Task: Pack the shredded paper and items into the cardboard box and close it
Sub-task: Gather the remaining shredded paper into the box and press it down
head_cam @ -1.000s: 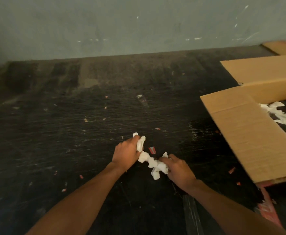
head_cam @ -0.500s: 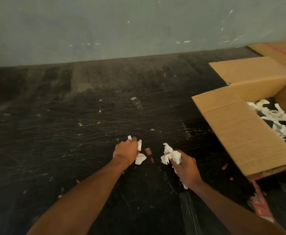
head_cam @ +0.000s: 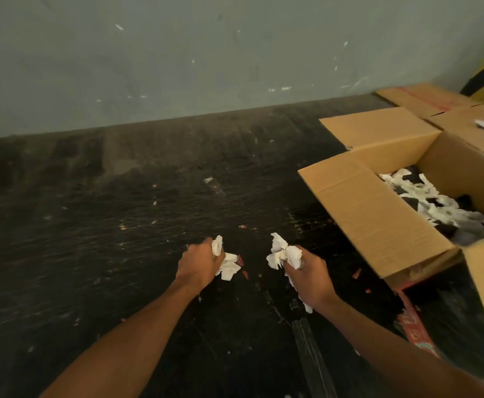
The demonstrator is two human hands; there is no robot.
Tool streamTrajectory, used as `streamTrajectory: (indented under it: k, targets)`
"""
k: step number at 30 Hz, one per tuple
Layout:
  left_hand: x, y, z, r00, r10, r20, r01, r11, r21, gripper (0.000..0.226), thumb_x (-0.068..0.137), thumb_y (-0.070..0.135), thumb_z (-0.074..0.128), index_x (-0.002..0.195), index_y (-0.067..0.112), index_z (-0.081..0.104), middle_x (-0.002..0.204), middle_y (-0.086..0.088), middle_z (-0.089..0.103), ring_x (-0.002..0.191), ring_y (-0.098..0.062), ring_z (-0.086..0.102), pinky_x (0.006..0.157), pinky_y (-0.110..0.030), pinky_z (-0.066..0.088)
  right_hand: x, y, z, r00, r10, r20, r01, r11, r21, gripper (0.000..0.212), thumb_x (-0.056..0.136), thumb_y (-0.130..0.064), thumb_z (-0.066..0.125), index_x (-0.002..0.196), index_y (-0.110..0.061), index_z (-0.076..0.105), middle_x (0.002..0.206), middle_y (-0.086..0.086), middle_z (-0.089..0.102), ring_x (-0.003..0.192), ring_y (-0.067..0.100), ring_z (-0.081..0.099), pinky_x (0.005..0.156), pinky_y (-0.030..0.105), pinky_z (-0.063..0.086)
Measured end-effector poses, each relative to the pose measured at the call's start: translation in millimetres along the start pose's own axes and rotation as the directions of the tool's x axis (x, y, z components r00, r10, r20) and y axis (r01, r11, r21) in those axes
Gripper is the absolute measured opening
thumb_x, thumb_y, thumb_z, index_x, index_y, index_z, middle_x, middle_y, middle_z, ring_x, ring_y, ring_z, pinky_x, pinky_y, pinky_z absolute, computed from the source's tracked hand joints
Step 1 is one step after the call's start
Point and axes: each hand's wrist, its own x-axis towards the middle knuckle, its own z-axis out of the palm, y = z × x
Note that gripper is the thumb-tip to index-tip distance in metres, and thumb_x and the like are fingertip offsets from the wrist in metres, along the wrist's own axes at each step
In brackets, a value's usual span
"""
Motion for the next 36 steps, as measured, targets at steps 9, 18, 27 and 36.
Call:
streamTrajectory:
  k: [9, 18, 27, 36]
  targets:
    - [-4, 90, -62, 0.967, 0.122, -0.223, -0.182, 0.944, -0.276, 0.024, 0.096, 0.041, 0.052, 0.093, 0.021, 0.064, 0.08, 0.002, 0.066, 0.073, -0.013, 0.062, 0.065, -0.029, 0.046, -4, -69, -67, 0.99, -0.115, -0.08, 0.116, 0.993, 0.013, 0.022, 0.092, -0.027, 0.062, 0.114, -0.024, 0.059, 0.075, -0.006, 0.063, 0.057, 0.008, 0.06, 0.05, 0.022, 0.044]
    - [-12, 228, -67, 0.913, 0.226, -0.341, -0.336, 0.89, -0.309, 0.02, 0.095, 0.044, 0.05, 0.089, 0.029, 0.061, 0.081, 0.003, 0.065, 0.076, -0.014, 0.061, 0.064, -0.031, 0.047, 8, -60, -220, 0.904, -0.294, -0.309, 0.3, 0.954, -0.032, 0.005, 0.09, -0.027, 0.064, 0.093, -0.023, 0.067, 0.074, -0.013, 0.067, 0.065, -0.004, 0.06, 0.057, 0.019, 0.042]
    - [-47, 403, -4, 0.901, 0.194, -0.389, -0.316, 0.906, -0.28, 0.026, 0.097, 0.04, 0.05, 0.083, 0.022, 0.063, 0.074, 0.005, 0.063, 0.07, -0.014, 0.059, 0.063, -0.029, 0.042, 8, 24, -397, 0.909, -0.235, -0.344, 0.202, 0.971, -0.132, 0.02, 0.091, -0.025, 0.064, 0.072, -0.022, 0.057, 0.063, -0.008, 0.056, 0.056, 0.007, 0.05, 0.044, 0.016, 0.035]
    - [-36, 482, 33, 0.916, 0.196, -0.349, -0.276, 0.941, -0.194, 0.024, 0.094, 0.045, 0.048, 0.081, 0.028, 0.058, 0.081, 0.0, 0.066, 0.075, -0.022, 0.063, 0.062, -0.03, 0.042, 70, 57, -458, 0.967, -0.181, -0.18, 0.151, 0.974, -0.169, 0.022, 0.091, -0.032, 0.062, 0.106, -0.016, 0.065, 0.086, -0.002, 0.07, 0.071, 0.011, 0.063, 0.055, 0.025, 0.045]
